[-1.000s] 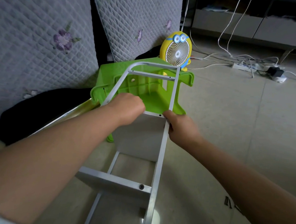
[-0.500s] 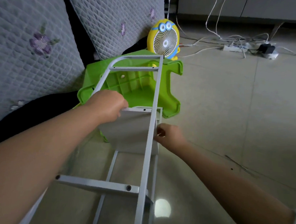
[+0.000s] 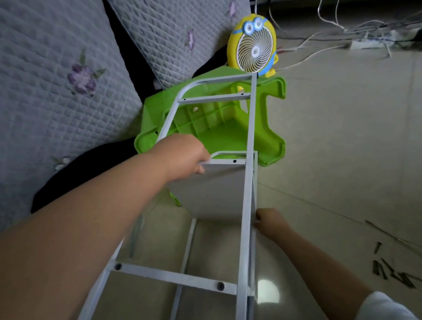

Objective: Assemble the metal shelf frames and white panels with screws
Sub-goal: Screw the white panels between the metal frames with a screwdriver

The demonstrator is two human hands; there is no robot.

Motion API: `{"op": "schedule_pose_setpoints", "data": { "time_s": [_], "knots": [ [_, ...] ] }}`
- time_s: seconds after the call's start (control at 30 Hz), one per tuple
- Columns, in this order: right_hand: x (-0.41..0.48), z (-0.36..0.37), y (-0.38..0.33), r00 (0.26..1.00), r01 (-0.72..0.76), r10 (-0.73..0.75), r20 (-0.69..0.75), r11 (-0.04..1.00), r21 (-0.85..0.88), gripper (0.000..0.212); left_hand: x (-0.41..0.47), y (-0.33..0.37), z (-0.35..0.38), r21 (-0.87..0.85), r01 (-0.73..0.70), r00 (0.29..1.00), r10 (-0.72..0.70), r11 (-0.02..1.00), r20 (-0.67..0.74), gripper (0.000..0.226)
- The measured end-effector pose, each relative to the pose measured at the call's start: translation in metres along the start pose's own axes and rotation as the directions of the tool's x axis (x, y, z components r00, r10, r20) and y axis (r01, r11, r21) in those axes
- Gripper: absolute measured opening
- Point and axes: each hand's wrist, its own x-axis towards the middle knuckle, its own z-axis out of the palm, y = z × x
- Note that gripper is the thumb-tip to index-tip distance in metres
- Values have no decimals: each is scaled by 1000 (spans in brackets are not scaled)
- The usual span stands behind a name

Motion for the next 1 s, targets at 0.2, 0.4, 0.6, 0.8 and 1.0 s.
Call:
{"op": "schedule_pose_setpoints", "data": {
  "time_s": [0.2,0.4,0.6,0.8,1.0],
  "knots": [
    [13,21,9,1000,-4,7,-20,989,147,38,1,3,1,-16,-34,998,33,999,-61,22],
    [21,26,12,998,32,-23,-59,988,149,28,1,2,4,-51,-55,993,49,997,-108,30],
    [16,19,8,999,32,-30,-28,996,87,31,1,1,8,-69,-49,990,39,996,-133,41],
    [5,-4,10,998,62,-62,3,997,45,36,-2,1,9,-137,-43,992,26,990,-125,33],
    [3,-5,-2,998,65,-64,-14,996,64,32,-7,-2,8,-178,-6,996,-11,984,-92,42]
  ]
}}
